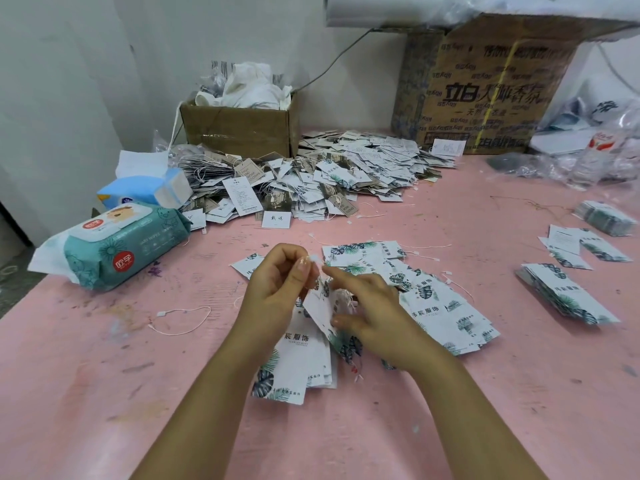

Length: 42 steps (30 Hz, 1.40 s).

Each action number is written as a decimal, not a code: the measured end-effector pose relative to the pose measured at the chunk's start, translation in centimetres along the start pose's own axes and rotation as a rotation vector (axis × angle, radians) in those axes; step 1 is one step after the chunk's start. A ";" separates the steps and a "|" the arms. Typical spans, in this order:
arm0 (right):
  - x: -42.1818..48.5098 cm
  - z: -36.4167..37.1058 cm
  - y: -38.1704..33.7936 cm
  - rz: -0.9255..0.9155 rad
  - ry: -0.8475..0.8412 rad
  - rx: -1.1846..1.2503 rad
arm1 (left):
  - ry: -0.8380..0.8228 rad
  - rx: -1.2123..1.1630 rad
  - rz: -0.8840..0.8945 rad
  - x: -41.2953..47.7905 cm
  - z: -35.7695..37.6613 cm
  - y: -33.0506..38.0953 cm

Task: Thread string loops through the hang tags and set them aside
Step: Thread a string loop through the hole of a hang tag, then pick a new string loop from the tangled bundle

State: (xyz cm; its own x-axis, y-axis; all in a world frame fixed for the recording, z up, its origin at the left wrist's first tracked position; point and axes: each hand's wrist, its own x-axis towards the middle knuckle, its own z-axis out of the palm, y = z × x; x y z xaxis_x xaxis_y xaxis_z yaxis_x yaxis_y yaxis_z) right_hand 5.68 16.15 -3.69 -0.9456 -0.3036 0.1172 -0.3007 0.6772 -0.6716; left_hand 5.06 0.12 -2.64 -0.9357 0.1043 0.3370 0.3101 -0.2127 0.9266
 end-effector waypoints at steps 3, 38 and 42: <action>0.1 0.0 0.1 -0.078 0.039 -0.036 | 0.034 -0.063 -0.029 0.0 -0.1 0.0; 0.1 -1.1 -0.6 0.135 0.341 0.879 | 0.136 0.194 -0.217 0.3 -0.5 -0.7; -0.4 -1.2 -1.5 0.032 0.177 0.742 | 0.181 0.134 -0.246 0.5 -0.6 -0.8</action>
State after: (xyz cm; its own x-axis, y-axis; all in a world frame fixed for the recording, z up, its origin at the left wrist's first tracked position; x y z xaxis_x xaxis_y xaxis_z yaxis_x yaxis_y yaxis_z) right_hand 6.32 16.03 -1.84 -0.9771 -0.1373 0.1627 -0.1693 0.0374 -0.9849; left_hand 4.27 -0.27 -3.36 -0.9962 -0.0406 0.0766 0.0794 -0.0719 0.9942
